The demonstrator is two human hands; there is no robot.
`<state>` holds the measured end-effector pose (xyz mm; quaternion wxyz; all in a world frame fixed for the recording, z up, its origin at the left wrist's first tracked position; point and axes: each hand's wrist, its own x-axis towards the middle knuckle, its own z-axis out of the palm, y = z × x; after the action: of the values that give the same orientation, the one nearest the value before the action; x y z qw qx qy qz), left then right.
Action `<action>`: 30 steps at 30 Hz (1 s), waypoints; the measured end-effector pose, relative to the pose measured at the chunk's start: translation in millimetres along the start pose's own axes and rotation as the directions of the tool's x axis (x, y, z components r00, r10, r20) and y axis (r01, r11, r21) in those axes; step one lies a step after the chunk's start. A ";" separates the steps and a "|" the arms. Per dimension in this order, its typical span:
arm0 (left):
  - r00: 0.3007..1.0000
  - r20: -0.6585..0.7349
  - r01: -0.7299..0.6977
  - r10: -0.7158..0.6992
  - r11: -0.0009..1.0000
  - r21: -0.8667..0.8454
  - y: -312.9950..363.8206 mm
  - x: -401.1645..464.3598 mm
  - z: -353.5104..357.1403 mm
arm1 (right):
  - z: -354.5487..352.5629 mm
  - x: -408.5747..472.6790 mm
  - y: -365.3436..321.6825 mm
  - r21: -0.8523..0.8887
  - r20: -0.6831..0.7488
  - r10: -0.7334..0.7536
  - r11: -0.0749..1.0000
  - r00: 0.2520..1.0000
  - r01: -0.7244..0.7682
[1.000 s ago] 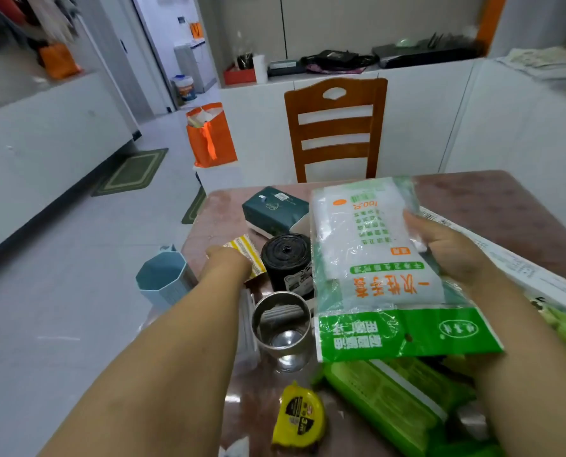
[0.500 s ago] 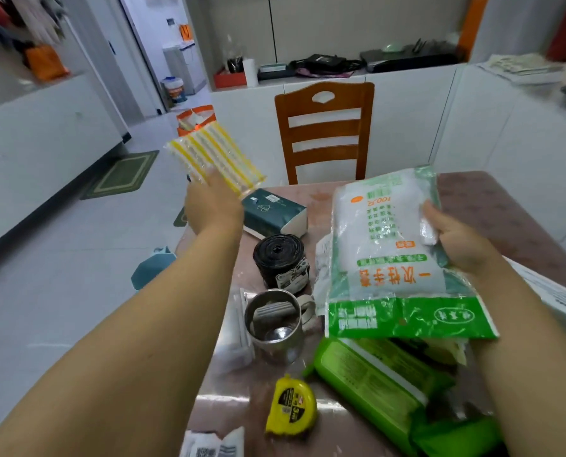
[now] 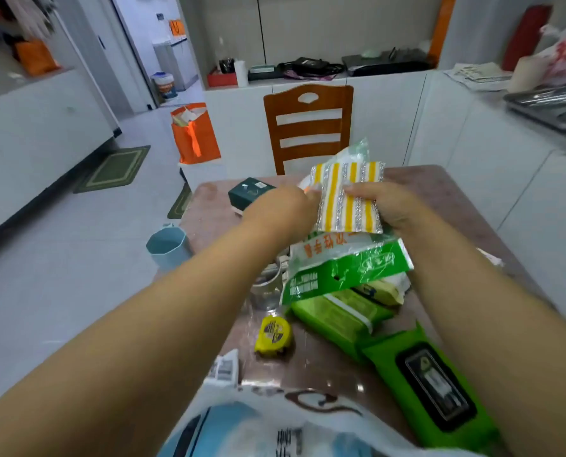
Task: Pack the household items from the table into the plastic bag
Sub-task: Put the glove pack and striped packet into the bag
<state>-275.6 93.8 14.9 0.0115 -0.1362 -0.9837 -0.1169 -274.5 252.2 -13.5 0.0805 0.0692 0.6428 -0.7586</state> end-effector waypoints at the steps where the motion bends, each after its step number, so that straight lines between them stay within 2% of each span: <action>1: 0.999 -0.039 -0.004 0.003 1.000 -0.021 -1.7 -12.0 -7.7 | -1.5 -12.1 -4.3 -0.024 0.005 -0.008 1.000 1.000 0.008; 2: 0.998 -0.060 0.001 -0.003 1.000 -0.030 -3.3 -27.6 -17.5 | -1.5 -24.4 -11.9 -0.032 -0.014 -0.007 0.999 1.000 0.007; 4: 1.000 -0.001 0.024 -0.024 0.998 0.057 -20.1 -55.4 -34.7 | -3.3 -50.3 -27.1 -0.047 -0.042 -0.035 0.998 0.999 0.033; 7: 0.985 0.096 0.145 -0.143 0.989 -0.014 -41.8 -102.2 -49.0 | -0.7 -95.5 -36.7 -0.037 0.057 -0.057 0.998 0.997 0.059; 8: 0.972 0.152 0.176 -0.178 0.984 0.026 -49.5 -116.7 -50.8 | 5.3 -110.7 -36.2 -0.049 0.070 -0.037 0.998 0.997 0.040; 10: 0.917 0.296 0.242 -0.268 0.963 0.121 -64.4 -143.8 -52.5 | 16.5 -139.0 -30.6 -0.017 0.093 0.059 0.998 0.994 -0.057; 12: 0.868 0.362 0.286 -0.339 0.938 0.194 -74.9 -169.6 -54.2 | 29.0 -168.6 -18.4 0.013 0.190 0.207 0.977 0.960 -0.213; 14: 0.852 0.372 0.318 -0.370 0.928 0.193 -82.2 -189.6 -53.9 | 40.2 -195.4 -2.6 -0.020 0.264 0.295 0.954 0.919 -0.300; 17: 0.835 0.340 0.376 -0.432 0.900 0.218 -91.2 -208.1 -50.0 | 55.3 -226.3 15.4 -0.044 0.332 0.349 0.934 0.876 -0.355; 21: 0.791 0.266 0.480 -0.551 0.829 0.288 -108.7 -229.3 -42.4 | 69.0 -261.6 44.7 0.072 0.246 0.475 0.860 0.845 -0.505; 23: 0.794 0.297 0.529 -0.530 0.844 0.090 -110.6 -240.3 -39.6 | 77.3 -273.9 63.5 0.222 0.234 0.547 0.775 0.804 -0.592; 25: 0.779 0.354 0.604 -0.518 0.771 -0.201 -112.5 -247.0 -35.6 | 84.8 -281.3 79.4 0.367 0.182 0.609 0.686 0.772 -0.628; 26: 0.793 0.345 0.599 -0.501 0.742 -0.300 -110.6 -251.7 -37.8 | 88.8 -283.0 84.6 0.414 0.148 0.621 0.668 0.770 -0.618; 28: 0.855 0.299 0.518 -0.424 0.710 -0.476 -106.4 -261.3 -46.3 | 98.4 -282.3 91.9 0.488 -0.014 0.601 0.702 0.799 -0.519; 30: 0.886 0.301 0.461 -0.353 0.607 -0.647 -96.9 -273.3 -60.5 | 111.2 -284.0 93.7 0.544 -0.141 0.542 0.742 0.828 -0.393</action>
<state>-39.3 -83.5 36.8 -0.1383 0.0897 -0.8665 -0.4712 22.6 136.8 -26.4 0.1547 0.3587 0.3935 -0.8322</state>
